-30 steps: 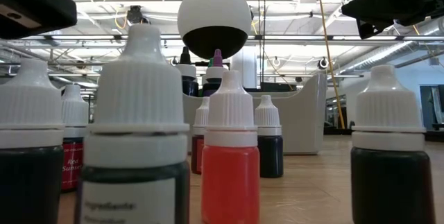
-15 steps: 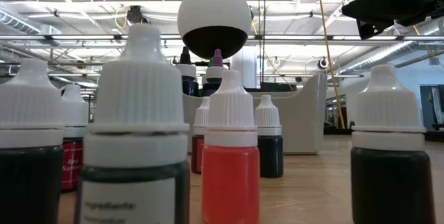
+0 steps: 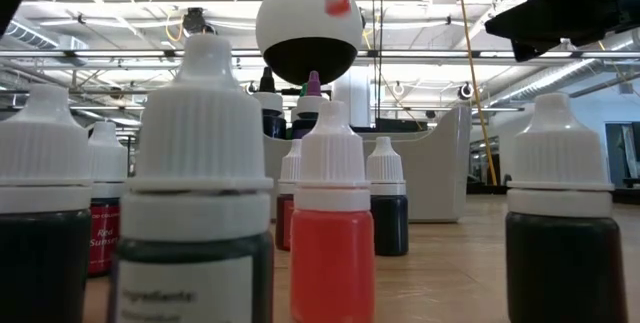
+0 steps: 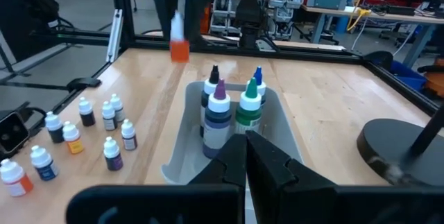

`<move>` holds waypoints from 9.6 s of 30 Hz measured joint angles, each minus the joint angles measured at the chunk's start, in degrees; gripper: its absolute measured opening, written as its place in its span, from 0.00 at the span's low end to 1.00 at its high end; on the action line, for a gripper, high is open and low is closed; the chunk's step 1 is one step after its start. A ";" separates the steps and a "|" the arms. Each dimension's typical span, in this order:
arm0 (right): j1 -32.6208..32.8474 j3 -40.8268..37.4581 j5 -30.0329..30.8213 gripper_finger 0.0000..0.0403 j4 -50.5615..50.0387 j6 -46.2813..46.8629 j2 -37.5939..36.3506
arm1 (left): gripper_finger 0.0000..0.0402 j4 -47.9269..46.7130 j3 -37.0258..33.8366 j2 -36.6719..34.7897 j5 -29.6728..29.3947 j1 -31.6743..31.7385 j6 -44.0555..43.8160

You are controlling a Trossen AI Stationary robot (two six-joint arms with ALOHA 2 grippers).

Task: Pick & Place food coloring
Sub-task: Put the small orange food coloring bottle into the gray bin

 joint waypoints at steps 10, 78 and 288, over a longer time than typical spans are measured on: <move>-0.39 -0.02 -0.09 0.00 -0.45 -0.22 0.00 | 0.18 7.24 0.13 6.66 -0.58 4.55 9.21; -0.37 0.00 -0.21 0.00 -0.86 -1.71 0.00 | 0.22 20.38 -10.05 11.97 -3.07 7.92 9.82; 22.37 54.38 10.10 0.50 -6.12 15.64 65.16 | 0.09 108.42 -125.83 -86.01 -39.05 -19.00 3.93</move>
